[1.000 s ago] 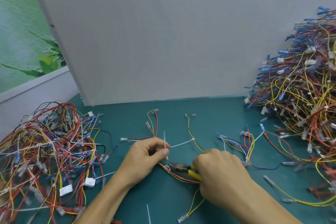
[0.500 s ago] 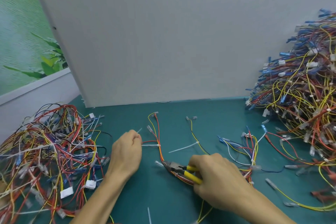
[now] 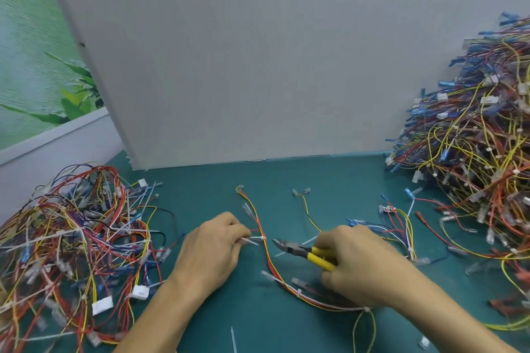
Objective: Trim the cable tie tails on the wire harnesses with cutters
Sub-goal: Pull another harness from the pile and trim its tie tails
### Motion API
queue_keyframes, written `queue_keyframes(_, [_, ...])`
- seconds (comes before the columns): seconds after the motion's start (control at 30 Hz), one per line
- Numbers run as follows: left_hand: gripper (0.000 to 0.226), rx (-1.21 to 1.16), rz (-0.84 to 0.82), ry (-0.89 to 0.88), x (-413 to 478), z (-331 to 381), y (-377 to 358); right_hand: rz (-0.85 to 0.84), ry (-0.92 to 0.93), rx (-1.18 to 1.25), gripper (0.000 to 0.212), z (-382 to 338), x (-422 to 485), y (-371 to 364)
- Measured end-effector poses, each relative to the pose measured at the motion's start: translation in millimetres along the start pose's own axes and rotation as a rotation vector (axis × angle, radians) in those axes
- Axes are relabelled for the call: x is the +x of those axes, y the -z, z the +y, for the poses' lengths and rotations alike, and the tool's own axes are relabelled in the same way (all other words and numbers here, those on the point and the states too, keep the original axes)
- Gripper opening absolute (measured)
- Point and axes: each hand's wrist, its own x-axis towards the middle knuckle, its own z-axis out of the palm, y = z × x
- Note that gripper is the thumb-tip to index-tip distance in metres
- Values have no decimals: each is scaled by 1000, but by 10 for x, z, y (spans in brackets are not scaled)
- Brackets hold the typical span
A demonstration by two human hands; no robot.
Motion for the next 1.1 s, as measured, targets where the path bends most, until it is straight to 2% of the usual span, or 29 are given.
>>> queue_keyframes(0.1, [17, -23, -27, -34, -5, 24, -12, 119, -32, -101, 19, -93, -12, -122])
queue_keyframes(0.2, [16, -78, -73, -50, -7, 1, -41, 144, -56, -135, 27, -114, -5, -197])
queue_keyframes(0.33, [3, -186, 7, -104, -9, 45, -11, 160, -78, -126, 23, -110, 6, -208])
queue_keyframes(0.43, [11, -310, 26, -135, -32, 132, 3, 112, -52, -152, 12, -134, -13, -196])
queue_keyframes(0.53, [8, -487, -36, -28, -50, 130, -30, 74, -22, -158, 10, -163, -27, -199])
queue_keyframes(0.73, [17, -567, -158, 152, -21, 29, -104, 84, -1, -155, 36, -170, -32, -234])
queue_keyframes(1.1, [11, -591, -170, 176, 28, -31, -125, 34, -39, -89, 25, -330, 1, -249])
